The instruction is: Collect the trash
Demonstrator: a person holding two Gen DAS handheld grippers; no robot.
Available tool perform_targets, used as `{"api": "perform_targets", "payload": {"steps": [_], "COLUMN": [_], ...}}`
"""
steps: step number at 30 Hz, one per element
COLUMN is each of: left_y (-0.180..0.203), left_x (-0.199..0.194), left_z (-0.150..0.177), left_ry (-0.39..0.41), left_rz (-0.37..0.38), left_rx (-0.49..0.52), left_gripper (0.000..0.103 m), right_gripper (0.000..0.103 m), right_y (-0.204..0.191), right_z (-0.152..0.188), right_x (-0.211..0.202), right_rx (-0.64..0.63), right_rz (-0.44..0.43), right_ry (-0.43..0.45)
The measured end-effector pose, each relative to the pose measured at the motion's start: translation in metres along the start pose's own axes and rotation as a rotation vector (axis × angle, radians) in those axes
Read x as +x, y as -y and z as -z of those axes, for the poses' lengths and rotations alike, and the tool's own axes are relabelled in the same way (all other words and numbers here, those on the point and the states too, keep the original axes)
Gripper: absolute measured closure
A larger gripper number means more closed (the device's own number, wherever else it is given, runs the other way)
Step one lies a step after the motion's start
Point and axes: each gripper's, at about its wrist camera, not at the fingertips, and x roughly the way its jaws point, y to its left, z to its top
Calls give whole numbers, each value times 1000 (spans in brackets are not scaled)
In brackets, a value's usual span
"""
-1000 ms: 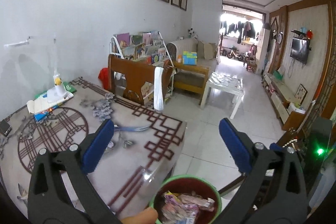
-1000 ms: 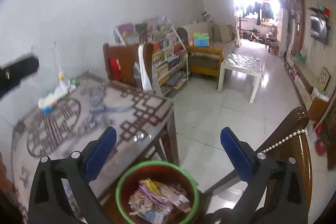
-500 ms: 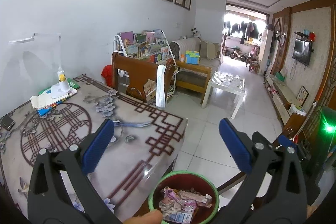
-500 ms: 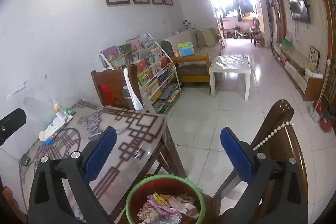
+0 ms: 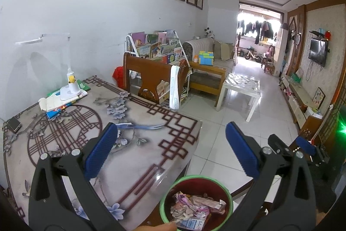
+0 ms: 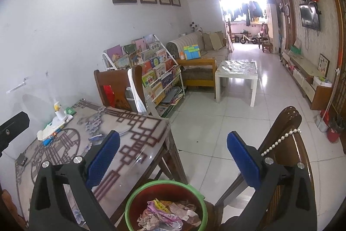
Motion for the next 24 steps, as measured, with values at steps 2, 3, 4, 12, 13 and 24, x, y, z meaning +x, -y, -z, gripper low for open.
{"api": "perform_targets", "payload": {"steps": [2,3,4,12,13,24], "left_y": [0,0,0,-4,-5,-8], "left_x": [0,0,0,3,3,7], "left_z": [0,0,0,3,3,5], "left_ry": [0,0,-2,-11,-11,-22], "left_rz": [0,-1,-1,1,3,-3], "left_rx": [0,0,2,6,4,-3], "left_gripper": [5,5,5,5,5,5], "right_gripper": [7,7,7,7,7,7], "right_y": [-1,-2,-2,-1,-1,-1], "right_z": [0,0,1,3,3,8], "right_x": [0,1,1,2,2,2], "right_rx": [-4,-4,-3,-2,-3,-5], "right_rz": [2,3,3,9,9,12], "right_ry": [-2,-4,-6,-12,-13,-21]}}
